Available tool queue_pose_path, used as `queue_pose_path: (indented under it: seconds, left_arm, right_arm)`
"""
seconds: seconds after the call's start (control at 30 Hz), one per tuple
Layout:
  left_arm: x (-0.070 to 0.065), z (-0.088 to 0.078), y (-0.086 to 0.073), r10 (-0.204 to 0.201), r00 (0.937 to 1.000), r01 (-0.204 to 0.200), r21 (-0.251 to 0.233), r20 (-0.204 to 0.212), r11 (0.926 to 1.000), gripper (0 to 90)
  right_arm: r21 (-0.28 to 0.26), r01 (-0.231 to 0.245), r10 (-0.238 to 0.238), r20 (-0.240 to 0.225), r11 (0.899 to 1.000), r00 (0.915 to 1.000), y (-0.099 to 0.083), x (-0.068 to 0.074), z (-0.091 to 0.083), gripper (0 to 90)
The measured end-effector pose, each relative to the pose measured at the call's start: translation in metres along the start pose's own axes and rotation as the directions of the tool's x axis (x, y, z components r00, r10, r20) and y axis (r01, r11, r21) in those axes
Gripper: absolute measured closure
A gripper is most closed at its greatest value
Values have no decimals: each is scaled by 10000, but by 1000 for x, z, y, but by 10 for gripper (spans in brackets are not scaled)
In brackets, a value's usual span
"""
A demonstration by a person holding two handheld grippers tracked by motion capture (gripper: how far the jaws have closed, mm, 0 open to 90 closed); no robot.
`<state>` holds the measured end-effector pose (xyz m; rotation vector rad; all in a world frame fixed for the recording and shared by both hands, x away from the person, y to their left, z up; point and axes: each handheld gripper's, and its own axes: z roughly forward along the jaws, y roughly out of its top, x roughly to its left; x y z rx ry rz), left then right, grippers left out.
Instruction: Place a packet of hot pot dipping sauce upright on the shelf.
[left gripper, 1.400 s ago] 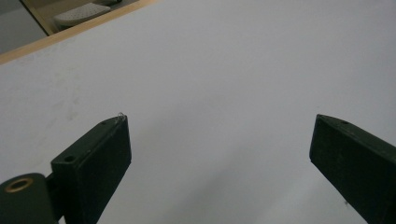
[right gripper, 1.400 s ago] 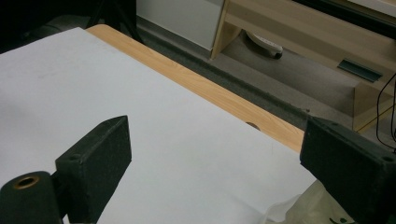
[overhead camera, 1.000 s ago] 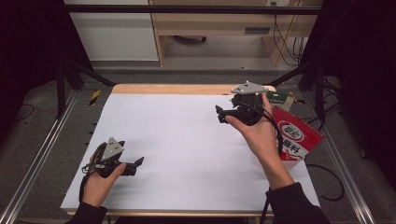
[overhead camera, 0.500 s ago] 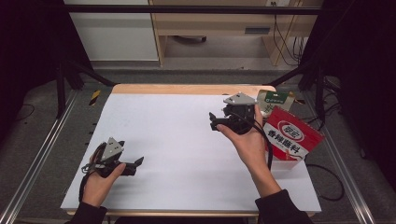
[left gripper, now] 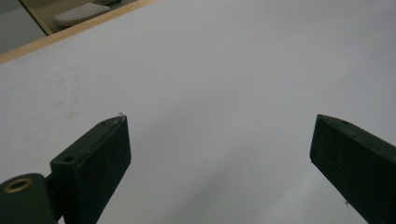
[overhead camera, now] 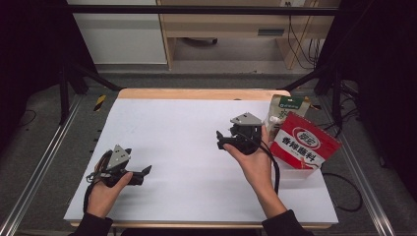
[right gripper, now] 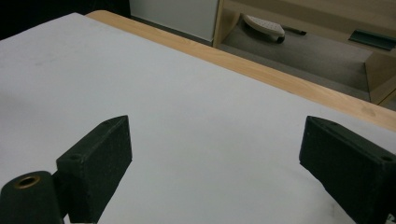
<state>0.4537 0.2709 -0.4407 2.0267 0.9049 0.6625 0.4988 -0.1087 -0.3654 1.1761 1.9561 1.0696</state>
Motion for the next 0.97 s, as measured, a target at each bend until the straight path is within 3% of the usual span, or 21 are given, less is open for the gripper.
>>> queue_pose_path:
  seconds: [0.4,0.67,0.87,0.9,0.97]
  left_arm:
    - [-1,1,0,16,10000,-16,54,9,10000,53]
    - [-1,1,-1,12,10000,-12,83,15,10000,53]
    - [-1,2,0,4,10000,-4,69,24,10000,53]
    - [-1,2,0,4,10000,-4,63,39,10000,53]
    - [-1,2,0,3,10000,-3,60,78,10000,53]
  right_arm:
    - [347,8,-5,-74,9994,10000,-26,4,8,93]
    - [719,-59,83,-332,9974,9994,-55,8,16,90]
    - [1063,170,-105,-616,9942,9980,-73,15,22,88]
    - [1107,371,-305,-611,9932,9977,-76,15,23,88]
    - [1151,264,-197,-591,9930,9981,-79,17,23,91]
